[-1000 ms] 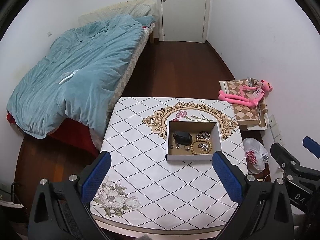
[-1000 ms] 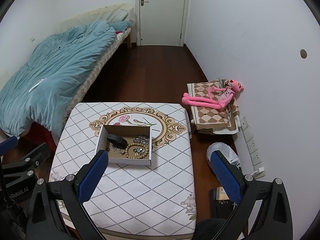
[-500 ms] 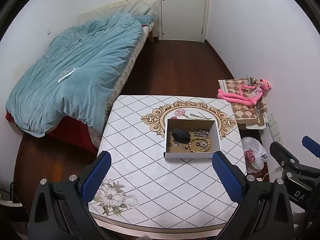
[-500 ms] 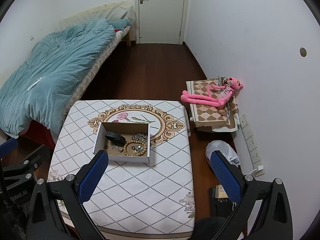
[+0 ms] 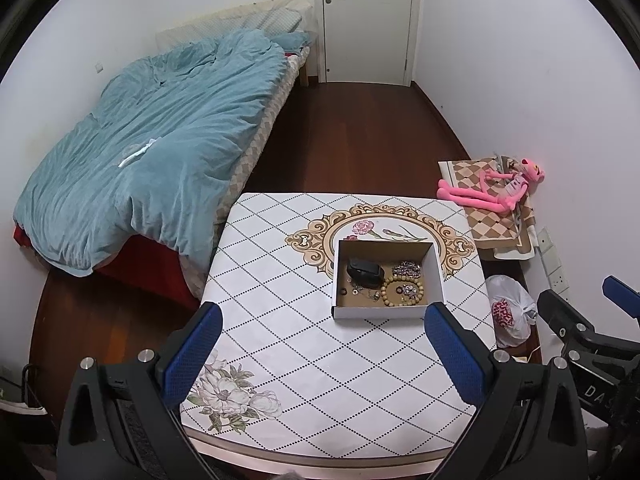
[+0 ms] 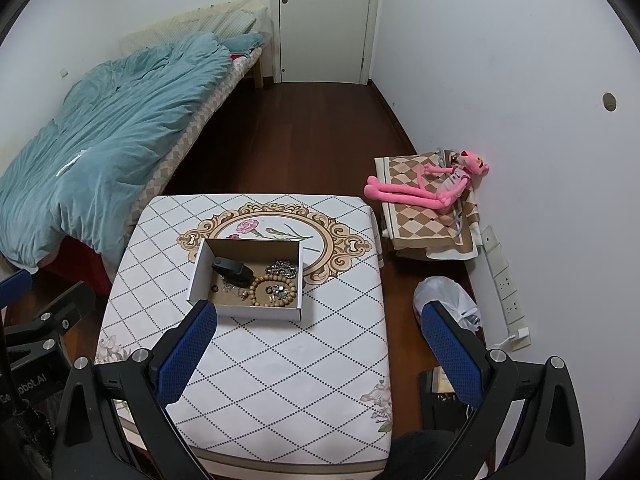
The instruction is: Organize jewelry
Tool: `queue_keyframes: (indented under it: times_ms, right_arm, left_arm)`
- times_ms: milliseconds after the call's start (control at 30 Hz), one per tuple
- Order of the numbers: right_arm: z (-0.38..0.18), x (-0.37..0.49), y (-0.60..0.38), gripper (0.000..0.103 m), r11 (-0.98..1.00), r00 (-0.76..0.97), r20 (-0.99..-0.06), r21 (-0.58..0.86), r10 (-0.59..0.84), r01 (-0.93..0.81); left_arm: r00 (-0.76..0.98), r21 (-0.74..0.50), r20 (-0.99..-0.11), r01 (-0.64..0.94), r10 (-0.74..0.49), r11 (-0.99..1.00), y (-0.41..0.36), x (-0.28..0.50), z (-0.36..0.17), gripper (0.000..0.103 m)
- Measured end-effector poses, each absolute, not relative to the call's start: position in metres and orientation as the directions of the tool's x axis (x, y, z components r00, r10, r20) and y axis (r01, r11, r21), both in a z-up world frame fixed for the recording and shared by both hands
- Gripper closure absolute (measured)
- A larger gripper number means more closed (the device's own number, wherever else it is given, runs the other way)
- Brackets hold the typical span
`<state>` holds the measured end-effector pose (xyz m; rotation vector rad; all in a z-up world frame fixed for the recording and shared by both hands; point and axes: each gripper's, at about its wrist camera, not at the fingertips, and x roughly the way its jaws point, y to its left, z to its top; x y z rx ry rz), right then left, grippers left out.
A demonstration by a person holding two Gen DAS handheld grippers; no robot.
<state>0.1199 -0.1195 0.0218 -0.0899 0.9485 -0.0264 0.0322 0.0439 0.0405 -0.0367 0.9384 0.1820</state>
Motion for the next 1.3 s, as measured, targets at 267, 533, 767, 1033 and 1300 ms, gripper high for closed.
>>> queue_keyframes:
  times_ms: [267, 533, 767, 1033, 1300]
  right_arm:
    - [0.0228, 0.1187, -0.1210, 0.000, 0.996, 0.589, -0.806, -0.089, -0.065, -0.012]
    - [0.0235, 0.1190, -0.1213, 0.000, 0.996, 0.589, -0.806, -0.089, -0.065, -0.012]
    - [0.0247, 0.1188, -0.1220, 0.000, 0.996, 0.586, -0.808, -0.091, -0.065, -0.015]
    - [0.0261, 0.1167, -0.1244, 0.000, 0.995, 0.583, -0.810, -0.094, -0.066, -0.018]
    - [0.0258, 0.1167, -0.1259, 0.000, 0.996, 0.582, -0.810, -0.092, -0.064, -0.020]
  left_arm:
    - [0.586, 0.051, -0.798, -0.169, 0.142, 0.984, 0.0465, 0.0310, 0.0395, 0.000]
    - [0.585, 0.050, -0.798, -0.168, 0.141, 0.984, 0.0460, 0.0308, 0.0396, 0.000]
    - [0.584, 0.050, -0.800, -0.166, 0.139, 0.985, 0.0457, 0.0303, 0.0389, 0.000]
    - [0.579, 0.048, -0.804, -0.165, 0.136, 0.985, 0.0458, 0.0270, 0.0345, 0.000]
    - [0.580, 0.049, -0.803, -0.163, 0.136, 0.985, 0.0450, 0.0261, 0.0334, 0.000]
